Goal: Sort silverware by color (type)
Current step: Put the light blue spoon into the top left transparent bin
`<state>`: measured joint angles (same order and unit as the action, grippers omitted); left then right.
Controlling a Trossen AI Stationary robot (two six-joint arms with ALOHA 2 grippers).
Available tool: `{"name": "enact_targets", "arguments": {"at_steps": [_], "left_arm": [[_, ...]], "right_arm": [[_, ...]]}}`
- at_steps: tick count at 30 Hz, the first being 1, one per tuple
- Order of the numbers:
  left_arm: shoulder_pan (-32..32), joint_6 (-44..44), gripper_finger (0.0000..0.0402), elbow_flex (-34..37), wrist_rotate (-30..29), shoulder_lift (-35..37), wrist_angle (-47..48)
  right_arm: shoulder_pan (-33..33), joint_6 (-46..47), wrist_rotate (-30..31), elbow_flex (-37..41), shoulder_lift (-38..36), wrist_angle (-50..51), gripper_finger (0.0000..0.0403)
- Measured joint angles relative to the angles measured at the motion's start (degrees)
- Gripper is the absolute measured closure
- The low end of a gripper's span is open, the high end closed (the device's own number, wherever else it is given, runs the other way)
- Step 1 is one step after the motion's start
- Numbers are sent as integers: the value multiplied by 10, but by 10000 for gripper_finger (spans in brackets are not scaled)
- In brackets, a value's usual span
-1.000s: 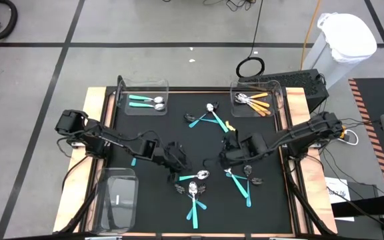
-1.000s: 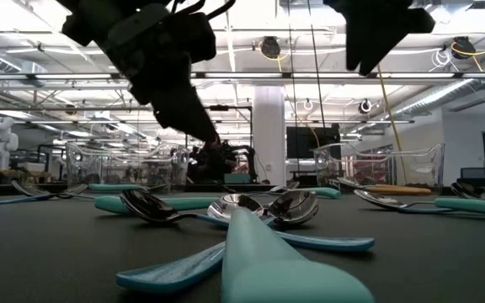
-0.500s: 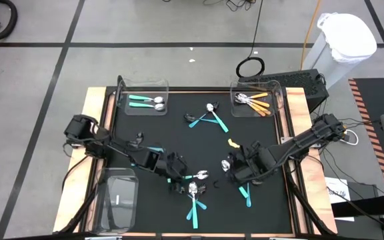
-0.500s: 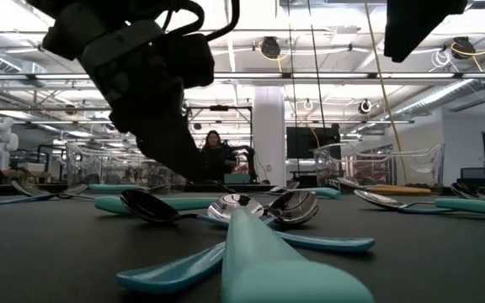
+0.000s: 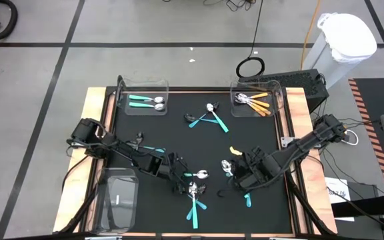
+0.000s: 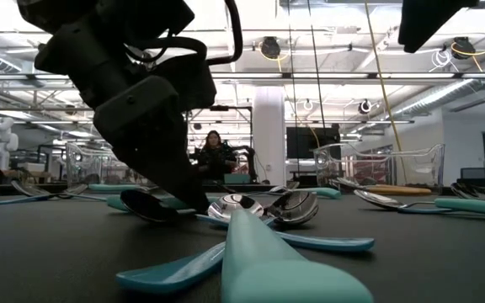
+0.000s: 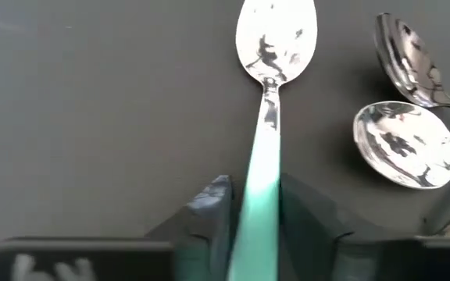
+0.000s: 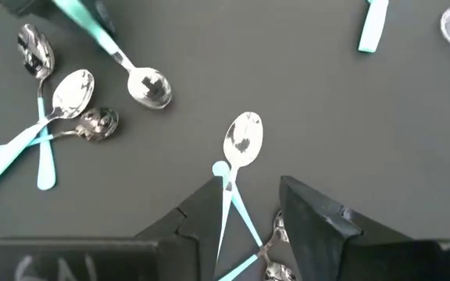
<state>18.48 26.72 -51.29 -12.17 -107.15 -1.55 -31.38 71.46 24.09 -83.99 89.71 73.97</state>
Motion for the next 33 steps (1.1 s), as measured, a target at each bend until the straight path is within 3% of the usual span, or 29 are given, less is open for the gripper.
{"name": "enact_targets", "arguments": {"at_steps": [3,11,17,21,27,33], "left_arm": [[-1,4,351,0,-1,0,2],[-15,94,350,-4,42,39,29],[-51,45,338,-6,31,159,138],[-106,-52,342,-6,22,264,254],[-260,-279,341,-6,-17,395,389],[-452,-495,340,-6,-8,434,424]], "right_arm": [[-12,14,6,0,0,3,277],[-46,33,17,0,0,14,277],[-55,31,44,1,0,35,277],[-40,47,43,15,0,36,277],[-34,121,26,58,0,-6,277],[-28,210,-21,99,0,-33,277]]}}
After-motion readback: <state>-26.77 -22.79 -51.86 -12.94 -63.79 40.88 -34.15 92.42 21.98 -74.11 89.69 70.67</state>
